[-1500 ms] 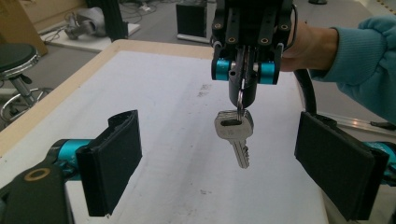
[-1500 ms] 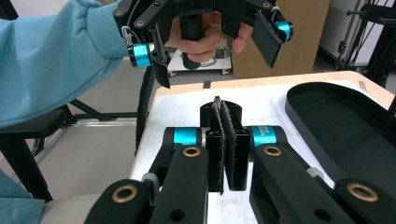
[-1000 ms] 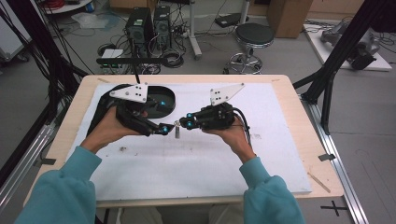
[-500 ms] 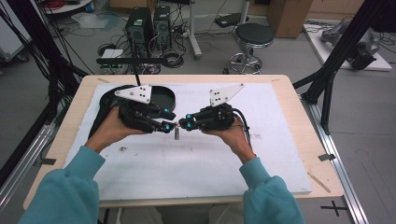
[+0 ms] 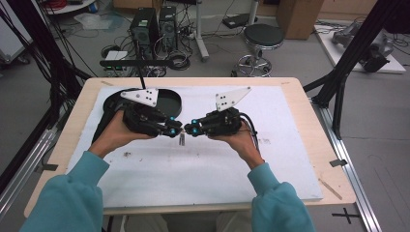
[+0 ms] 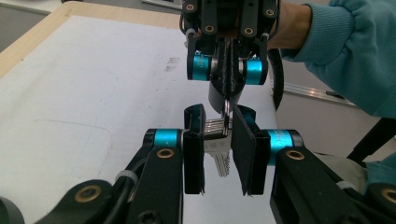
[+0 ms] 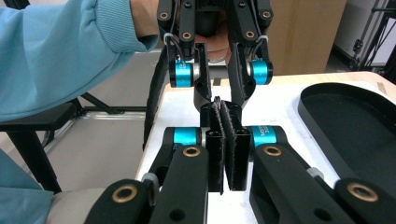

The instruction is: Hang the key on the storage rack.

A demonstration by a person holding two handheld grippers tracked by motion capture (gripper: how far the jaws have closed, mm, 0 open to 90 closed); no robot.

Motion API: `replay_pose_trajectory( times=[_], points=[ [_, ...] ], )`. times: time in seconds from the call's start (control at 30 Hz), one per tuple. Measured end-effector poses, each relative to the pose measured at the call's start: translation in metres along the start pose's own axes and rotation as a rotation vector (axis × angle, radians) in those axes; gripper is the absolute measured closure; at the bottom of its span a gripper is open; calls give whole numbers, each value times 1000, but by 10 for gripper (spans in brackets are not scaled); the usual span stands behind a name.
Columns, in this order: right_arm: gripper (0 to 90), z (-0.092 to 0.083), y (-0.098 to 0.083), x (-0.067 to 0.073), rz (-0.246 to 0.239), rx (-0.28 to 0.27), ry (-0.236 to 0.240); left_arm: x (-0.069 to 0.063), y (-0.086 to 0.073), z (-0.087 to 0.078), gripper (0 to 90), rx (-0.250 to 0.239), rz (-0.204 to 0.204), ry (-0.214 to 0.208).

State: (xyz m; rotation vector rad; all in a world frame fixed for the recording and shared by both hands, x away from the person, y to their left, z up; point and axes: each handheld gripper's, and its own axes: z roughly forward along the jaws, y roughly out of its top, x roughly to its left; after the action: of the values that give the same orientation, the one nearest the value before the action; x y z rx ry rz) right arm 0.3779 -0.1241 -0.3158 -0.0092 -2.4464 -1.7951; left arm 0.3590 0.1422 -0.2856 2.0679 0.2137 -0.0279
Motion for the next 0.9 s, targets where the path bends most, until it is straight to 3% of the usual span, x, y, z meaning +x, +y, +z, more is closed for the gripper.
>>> replay_pose_trajectory(
  times=[0.53, 0.9],
  points=[
    [888, 3, 0, -1, -9, 18, -2, -1, 0, 1, 865, 34, -15, -14],
    [888, 3, -2, -2, 16, 20, 3, -1, 0, 1, 880, 40, -17, -2]
  ],
)
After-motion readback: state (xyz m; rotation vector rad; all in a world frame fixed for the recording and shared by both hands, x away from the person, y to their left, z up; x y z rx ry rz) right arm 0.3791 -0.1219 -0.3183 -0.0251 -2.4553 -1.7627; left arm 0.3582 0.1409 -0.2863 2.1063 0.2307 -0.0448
